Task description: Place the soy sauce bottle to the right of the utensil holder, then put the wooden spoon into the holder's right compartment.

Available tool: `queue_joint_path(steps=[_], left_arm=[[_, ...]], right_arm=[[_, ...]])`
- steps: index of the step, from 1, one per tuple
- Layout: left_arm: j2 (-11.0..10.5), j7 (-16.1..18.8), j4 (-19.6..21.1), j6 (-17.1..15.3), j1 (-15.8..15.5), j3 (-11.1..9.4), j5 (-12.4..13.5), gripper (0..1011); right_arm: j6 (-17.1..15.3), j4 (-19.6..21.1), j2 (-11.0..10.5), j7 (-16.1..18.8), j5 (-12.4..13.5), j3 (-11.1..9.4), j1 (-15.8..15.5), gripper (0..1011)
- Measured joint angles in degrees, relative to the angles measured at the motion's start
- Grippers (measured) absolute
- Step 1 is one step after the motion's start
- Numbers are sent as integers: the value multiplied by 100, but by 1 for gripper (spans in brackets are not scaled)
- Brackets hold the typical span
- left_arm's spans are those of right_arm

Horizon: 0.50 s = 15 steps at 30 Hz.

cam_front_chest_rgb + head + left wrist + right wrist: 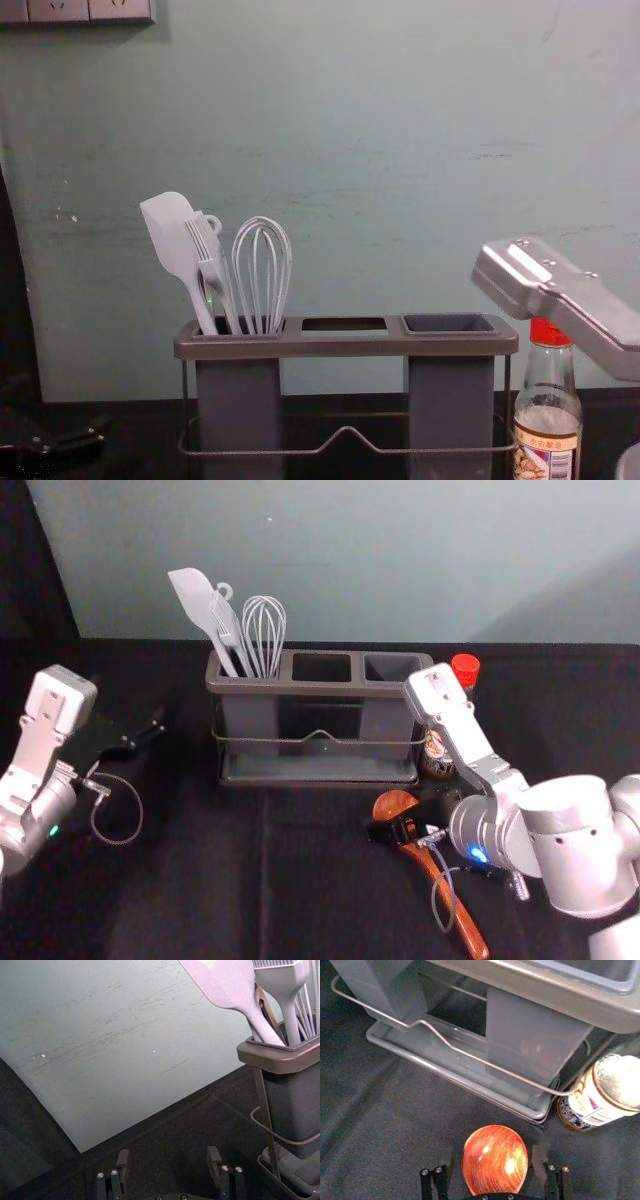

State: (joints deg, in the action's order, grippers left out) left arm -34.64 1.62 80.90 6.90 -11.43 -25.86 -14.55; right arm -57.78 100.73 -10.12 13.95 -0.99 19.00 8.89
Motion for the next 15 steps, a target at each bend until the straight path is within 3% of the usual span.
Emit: queue_joint_path(steps=[15], left_arm=[[0, 0, 0, 0, 0, 0, 0, 1000]], right_arm=[[-370, -240, 68, 186, -198, 87, 265, 1002]])
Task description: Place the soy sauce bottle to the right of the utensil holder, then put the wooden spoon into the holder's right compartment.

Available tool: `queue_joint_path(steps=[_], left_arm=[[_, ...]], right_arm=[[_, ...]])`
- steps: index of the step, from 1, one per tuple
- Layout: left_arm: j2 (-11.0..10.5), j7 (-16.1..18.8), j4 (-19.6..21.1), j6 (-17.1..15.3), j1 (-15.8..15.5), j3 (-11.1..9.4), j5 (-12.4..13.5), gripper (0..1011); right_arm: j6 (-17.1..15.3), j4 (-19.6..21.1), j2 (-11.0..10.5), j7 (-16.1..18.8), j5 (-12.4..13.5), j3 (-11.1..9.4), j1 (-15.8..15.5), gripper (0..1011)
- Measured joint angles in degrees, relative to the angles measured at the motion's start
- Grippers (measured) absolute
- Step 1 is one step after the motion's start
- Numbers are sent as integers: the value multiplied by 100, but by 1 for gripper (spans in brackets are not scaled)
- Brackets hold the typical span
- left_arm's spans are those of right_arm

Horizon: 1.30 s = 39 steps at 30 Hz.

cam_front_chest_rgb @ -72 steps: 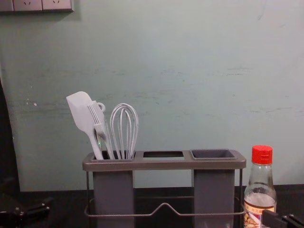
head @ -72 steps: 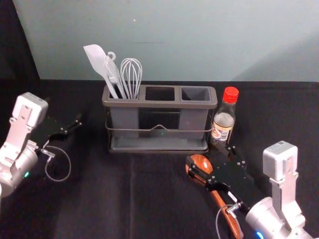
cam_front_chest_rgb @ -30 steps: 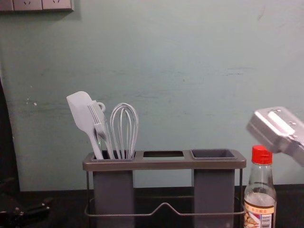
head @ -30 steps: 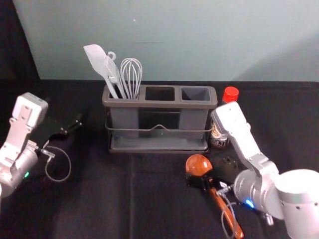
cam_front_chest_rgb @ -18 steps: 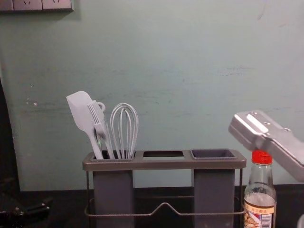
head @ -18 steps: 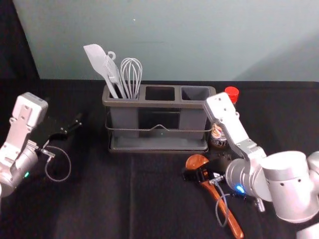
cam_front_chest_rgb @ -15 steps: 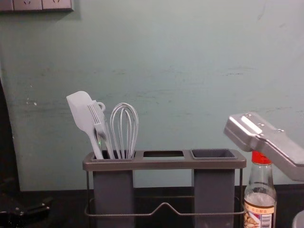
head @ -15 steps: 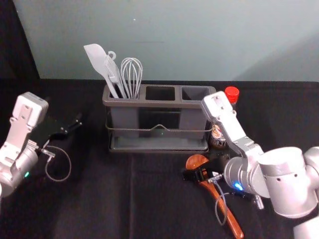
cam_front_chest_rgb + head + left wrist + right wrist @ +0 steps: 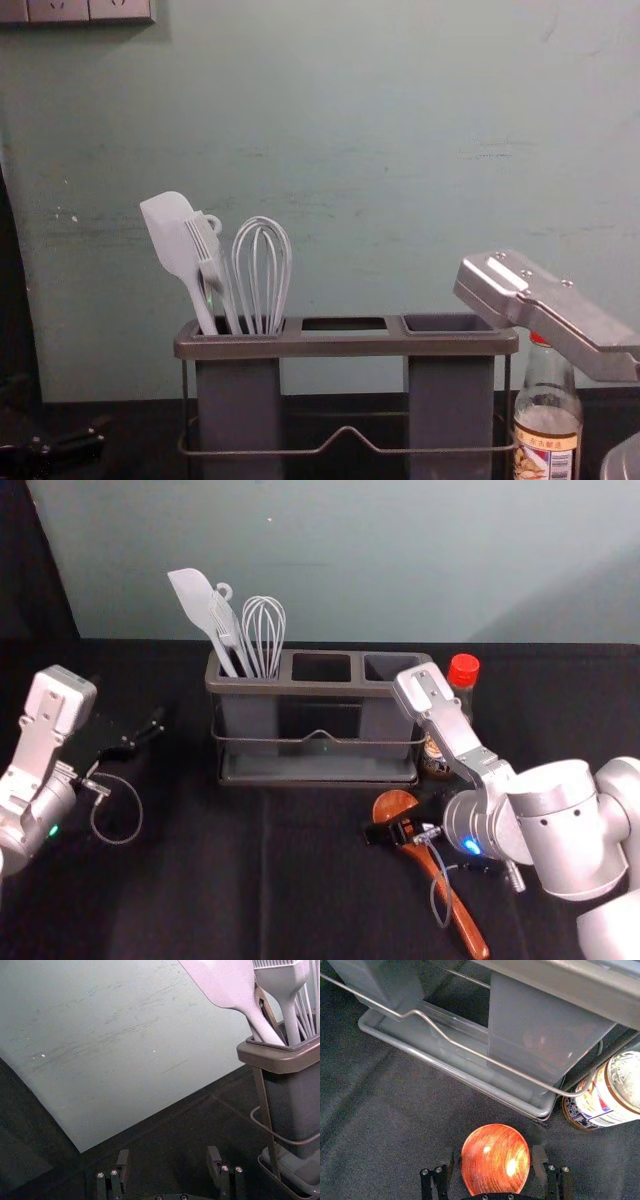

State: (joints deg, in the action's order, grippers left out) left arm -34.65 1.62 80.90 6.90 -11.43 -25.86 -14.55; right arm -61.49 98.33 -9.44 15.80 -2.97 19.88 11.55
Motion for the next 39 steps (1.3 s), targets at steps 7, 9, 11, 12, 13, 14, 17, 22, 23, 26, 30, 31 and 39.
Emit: queue_joint_path(steps=[7, 9, 11, 12, 13, 14, 17, 22, 23, 26, 30, 31, 39], left_arm=[[0, 0, 0, 0, 0, 0, 0, 1000], [0, 0, 0, 0, 0, 0, 0, 1000], [0, 0, 0, 0, 0, 0, 0, 1000], [0, 0, 0, 0, 0, 0, 0, 1000], [0, 0, 0, 0, 0, 0, 0, 1000], [0, 0, 0, 0, 0, 0, 0, 1000], [0, 0, 0, 0, 0, 0, 0, 1000], [0, 0, 0, 0, 0, 0, 0, 1000], [0, 0, 0, 0, 0, 0, 0, 1000], [0, 0, 0, 0, 0, 0, 1, 1000], [0, 0, 0, 0, 0, 0, 0, 1000], [0, 0, 0, 0, 0, 0, 0, 1000], [0, 0, 0, 0, 0, 0, 0, 1000]], right_arm=[[0, -33, 46, 50, -66, -42, -11, 1002], [21, -57, 59, 75, -89, -57, -15, 1002], [50, -73, 73, 90, -108, -71, -25, 1002], [59, -74, 79, 94, -116, -78, -28, 1002], [65, -74, 84, 98, -126, -83, -31, 1002], [81, -74, 94, 106, -145, -88, -37, 1002], [97, -76, 108, 126, -172, -95, -39, 1002], [103, -95, 131, 160, -238, -105, -29, 1002], [103, -100, 133, 168, -244, -108, -28, 1002], [108, -126, 152, 196, -284, -129, -27, 1002], [112, -151, 166, 227, -315, -139, -21, 1002], [114, -159, 174, 237, -331, -145, -19, 1002], [173, -179, 207, 307, -415, -191, -26, 1002]])
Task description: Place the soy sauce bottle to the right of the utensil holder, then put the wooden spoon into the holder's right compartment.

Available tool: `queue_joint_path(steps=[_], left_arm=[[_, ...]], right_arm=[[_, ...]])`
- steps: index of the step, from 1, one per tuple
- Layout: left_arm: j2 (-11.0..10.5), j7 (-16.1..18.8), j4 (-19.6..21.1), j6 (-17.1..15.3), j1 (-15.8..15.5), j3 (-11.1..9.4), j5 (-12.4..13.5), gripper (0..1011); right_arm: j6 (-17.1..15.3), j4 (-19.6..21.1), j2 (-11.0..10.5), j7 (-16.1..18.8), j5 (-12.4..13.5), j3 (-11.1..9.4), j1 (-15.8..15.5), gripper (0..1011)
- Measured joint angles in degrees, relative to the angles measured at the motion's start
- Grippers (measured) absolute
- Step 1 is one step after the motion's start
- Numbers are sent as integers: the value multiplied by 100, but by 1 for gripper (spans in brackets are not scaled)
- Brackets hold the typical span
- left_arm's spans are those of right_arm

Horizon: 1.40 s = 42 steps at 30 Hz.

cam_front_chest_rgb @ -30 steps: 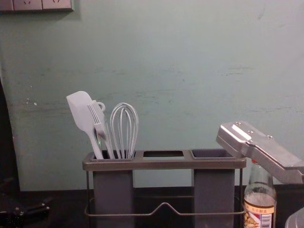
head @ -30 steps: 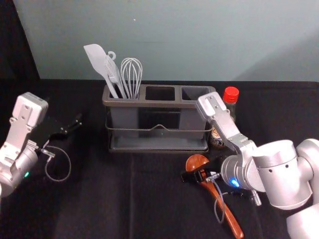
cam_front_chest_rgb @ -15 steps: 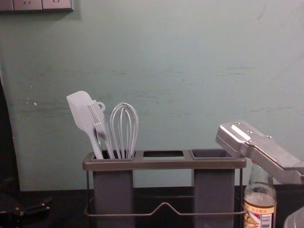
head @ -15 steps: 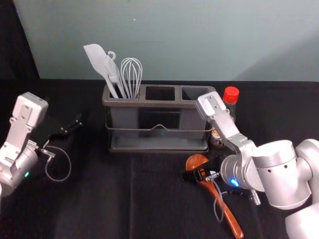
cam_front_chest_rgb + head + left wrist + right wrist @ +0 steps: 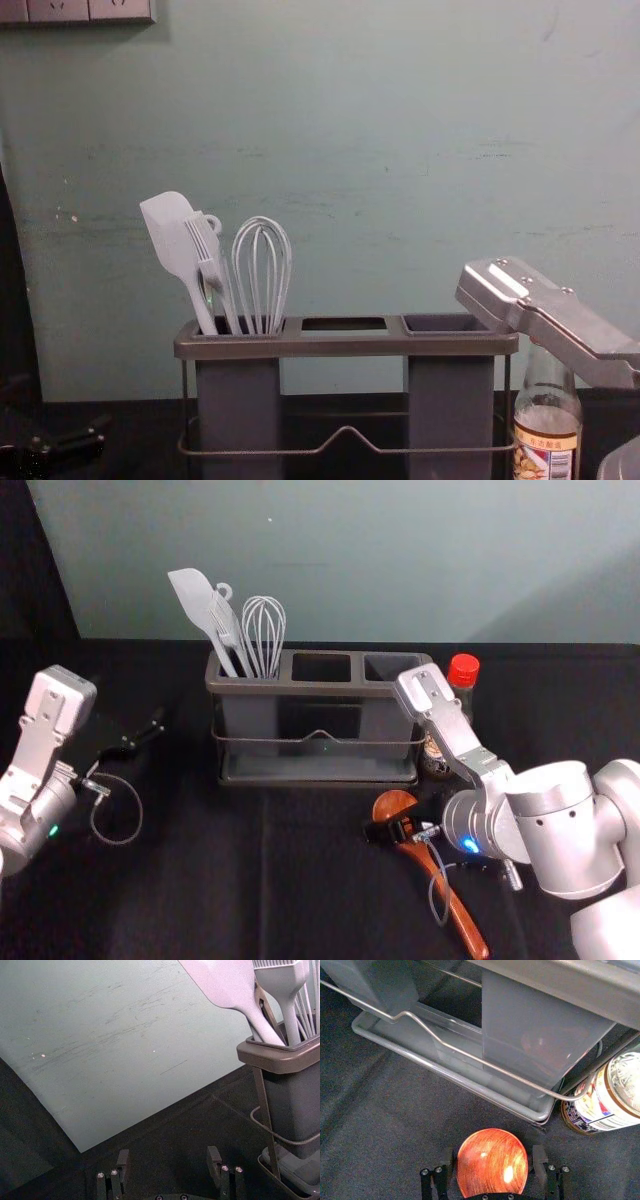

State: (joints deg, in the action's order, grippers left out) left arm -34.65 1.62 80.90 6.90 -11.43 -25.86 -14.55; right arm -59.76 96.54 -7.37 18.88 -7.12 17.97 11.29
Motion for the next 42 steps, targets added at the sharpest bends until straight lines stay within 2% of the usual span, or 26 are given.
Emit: queue_joint_path(steps=[2, 10, 17, 23, 29, 30, 33, 35, 36, 39, 40, 42], left_arm=[[0, 0, 0, 0, 0, 0, 0, 1000], [0, 0, 0, 0, 0, 0, 0, 1000], [0, 0, 0, 0, 0, 0, 0, 1000], [0, 0, 0, 0, 0, 0, 0, 1000], [0, 0, 0, 0, 0, 0, 0, 1000], [0, 0, 0, 0, 0, 0, 0, 1000], [0, 0, 0, 0, 0, 0, 0, 1000], [0, 0, 0, 0, 0, 0, 0, 1000], [0, 0, 0, 0, 0, 0, 0, 1000], [0, 0, 0, 0, 0, 0, 0, 1000], [0, 0, 0, 0, 0, 0, 0, 1000], [0, 0, 0, 0, 0, 0, 0, 1000]], right_arm=[[15, -6, 5, 12, -14, -8, -3, 998], [29, -51, 32, 18, -165, 13, -5, 846], [52, 112, 41, 63, -232, -32, -89, 839], [59, 665, -56, 195, -277, -13, -308, 839], [219, 1345, -326, 438, -281, 15, -661, 838], [404, 1543, -416, 494, -281, -2, -811, 838], [699, 1796, -525, 504, -296, -48, -1035, 839], [1044, 2028, -613, 512, -297, -134, -1272, 839], [1337, 2180, -654, 522, -272, -224, -1450, 839], [1897, 2390, -663, 507, -161, -413, -1758, 839], [2273, 2487, -661, 473, -58, -519, -1939, 839], [2716, 2587, -661, 411, 51, -632, -2144, 839]])
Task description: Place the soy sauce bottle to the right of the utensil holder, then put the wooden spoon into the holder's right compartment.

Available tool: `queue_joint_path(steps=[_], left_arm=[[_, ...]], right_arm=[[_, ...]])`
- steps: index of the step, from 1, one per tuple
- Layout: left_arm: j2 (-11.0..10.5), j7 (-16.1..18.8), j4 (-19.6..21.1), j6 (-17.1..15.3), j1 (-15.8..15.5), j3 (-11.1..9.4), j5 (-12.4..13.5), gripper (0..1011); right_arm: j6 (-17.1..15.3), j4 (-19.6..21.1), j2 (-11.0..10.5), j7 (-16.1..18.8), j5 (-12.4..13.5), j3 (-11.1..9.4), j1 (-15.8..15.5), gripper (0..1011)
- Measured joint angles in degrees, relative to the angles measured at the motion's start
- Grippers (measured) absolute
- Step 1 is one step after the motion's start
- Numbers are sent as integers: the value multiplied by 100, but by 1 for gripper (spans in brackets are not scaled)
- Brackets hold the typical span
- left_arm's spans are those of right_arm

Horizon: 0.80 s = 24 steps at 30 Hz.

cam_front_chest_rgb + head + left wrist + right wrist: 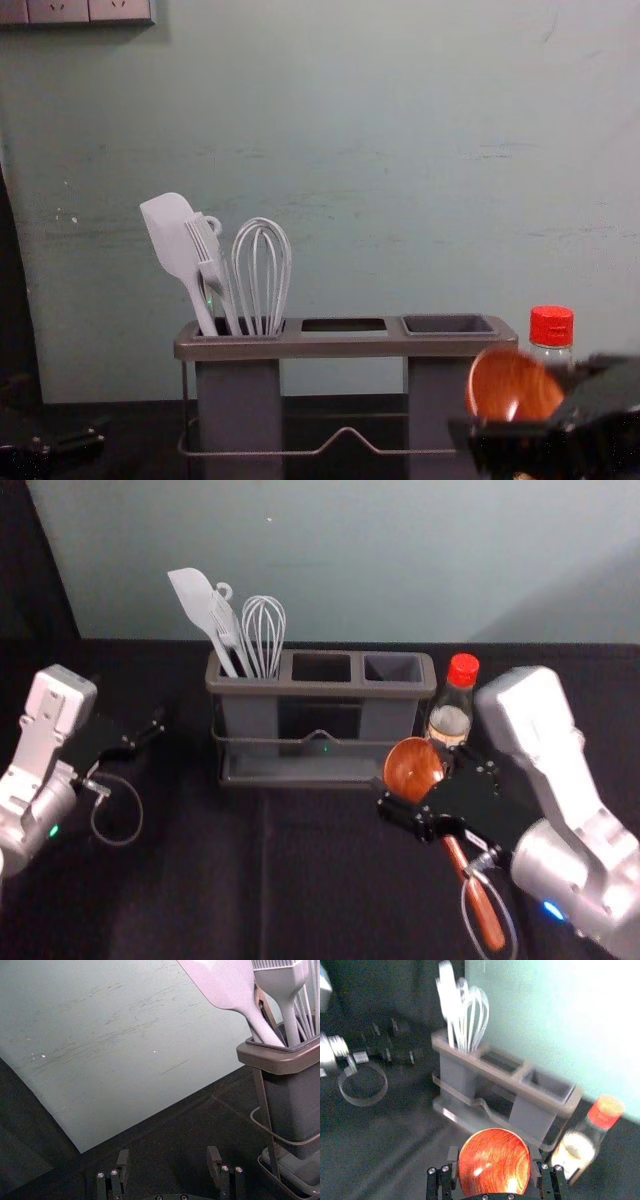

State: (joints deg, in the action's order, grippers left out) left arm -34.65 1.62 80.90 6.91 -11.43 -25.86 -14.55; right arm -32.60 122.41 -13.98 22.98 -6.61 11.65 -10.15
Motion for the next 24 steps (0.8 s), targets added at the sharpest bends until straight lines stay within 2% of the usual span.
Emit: queue_joint_path(steps=[1, 2, 3, 4, 5, 6, 10, 11, 13, 16, 20, 24], left_arm=[[0, 0, 0, 0, 0, 0, 0, 1000], [0, 0, 0, 0, 0, 0, 0, 1000], [0, 0, 0, 0, 0, 0, 0, 1000], [0, 0, 0, 0, 0, 0, 0, 1000], [0, 0, 0, 0, 0, 0, 0, 1000], [0, 0, 0, 0, 0, 0, 0, 1000], [0, 0, 0, 0, 0, 0, 0, 1000], [0, 0, 0, 0, 0, 0, 0, 1000], [0, 0, 0, 0, 0, 0, 0, 1000], [0, 0, 0, 0, 0, 0, 0, 1000], [0, 0, 0, 0, 0, 0, 0, 1000], [0, 0, 0, 0, 0, 0, 0, 1000]], right_arm=[[232, 39, -1, -31, 56, -42, -92, 839], [653, 99, -6, -75, 166, -125, -265, 839], [843, 122, -12, -95, 212, -163, -344, 839], [1251, 151, -23, -137, 301, -214, -485, 839], [1410, 156, -26, -153, 340, -234, -548, 839], [1821, 156, -31, -197, 412, -271, -669, 839], [2517, 120, -19, -362, 455, -306, -871, 839], [2806, 87, 13, -500, 434, -315, -959, 839], [3090, 62, 92, -753, 366, -329, -1072, 839], [3214, 45, 187, -1003, 291, -344, -1154, 839], [3156, 37, 347, -1379, 199, -380, -1234, 839], [3101, 37, 368, -1440, 187, -387, -1249, 839]])
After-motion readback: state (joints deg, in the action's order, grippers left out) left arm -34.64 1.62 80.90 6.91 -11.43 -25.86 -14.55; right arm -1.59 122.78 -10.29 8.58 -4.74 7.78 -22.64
